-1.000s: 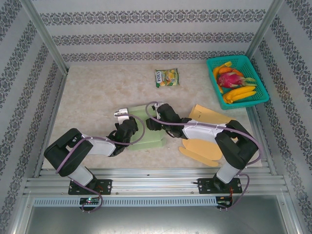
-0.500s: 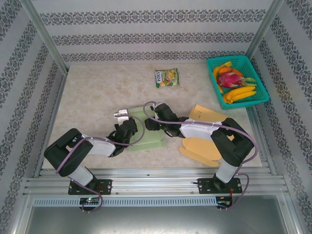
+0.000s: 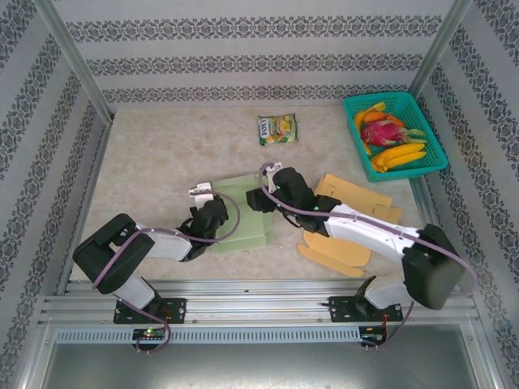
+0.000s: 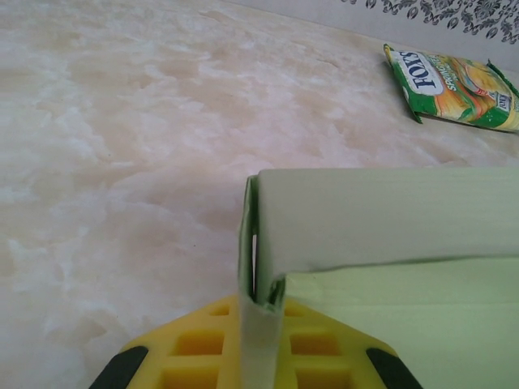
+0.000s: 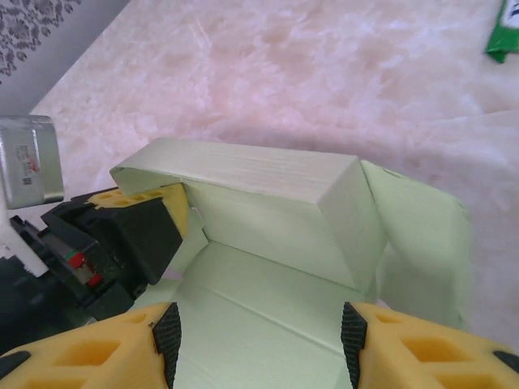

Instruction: Fold the paper box

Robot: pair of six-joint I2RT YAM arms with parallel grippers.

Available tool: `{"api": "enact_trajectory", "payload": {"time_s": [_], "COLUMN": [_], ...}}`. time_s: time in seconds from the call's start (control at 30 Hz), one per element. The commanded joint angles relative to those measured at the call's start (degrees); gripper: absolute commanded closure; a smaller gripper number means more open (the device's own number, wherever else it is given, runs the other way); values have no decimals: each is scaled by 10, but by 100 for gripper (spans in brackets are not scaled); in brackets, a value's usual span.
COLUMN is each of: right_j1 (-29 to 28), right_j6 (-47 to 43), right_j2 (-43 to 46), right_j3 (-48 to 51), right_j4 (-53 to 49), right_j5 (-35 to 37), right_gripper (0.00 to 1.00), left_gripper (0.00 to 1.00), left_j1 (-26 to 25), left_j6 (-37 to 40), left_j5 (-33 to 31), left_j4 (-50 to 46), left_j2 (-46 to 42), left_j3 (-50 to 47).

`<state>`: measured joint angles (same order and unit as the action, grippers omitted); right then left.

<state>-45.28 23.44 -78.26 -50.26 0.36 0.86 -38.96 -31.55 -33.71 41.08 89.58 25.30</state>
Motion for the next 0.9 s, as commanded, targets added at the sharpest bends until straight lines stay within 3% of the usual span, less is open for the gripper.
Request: {"api": "enact_trajectory", "payload": {"time_s": [0.0,0.17,0.33,0.53,0.73,0.87], "right_j1": [-4,-1,39,109,109,93], "right_j6": [-18,-58,-89,-99,-123,-140], "right_j2": [48,131,197,196,154,127], "right_j3": [22,39,90,107,98,89], "right_j4": [-51,-124,-121,-99,-66,-59], "right_j5": [35,101,135,38,-57,-76], "right_gripper": [44,43,40,40,42,44], "left_gripper": [100,100,100,100,100,100], "left_j1": [-5,-5,-2,14,26,30], "left_j6": [9,21,48,77,76,71], "left_j5": [-15,-8,19,83,106,109], "left_j4": [3,21,50,78,81,84], "left_j2": [-21,-29,-44,-65,-78,-86], "left_j3": [-5,-16,-30,-44,-54,-61]}}
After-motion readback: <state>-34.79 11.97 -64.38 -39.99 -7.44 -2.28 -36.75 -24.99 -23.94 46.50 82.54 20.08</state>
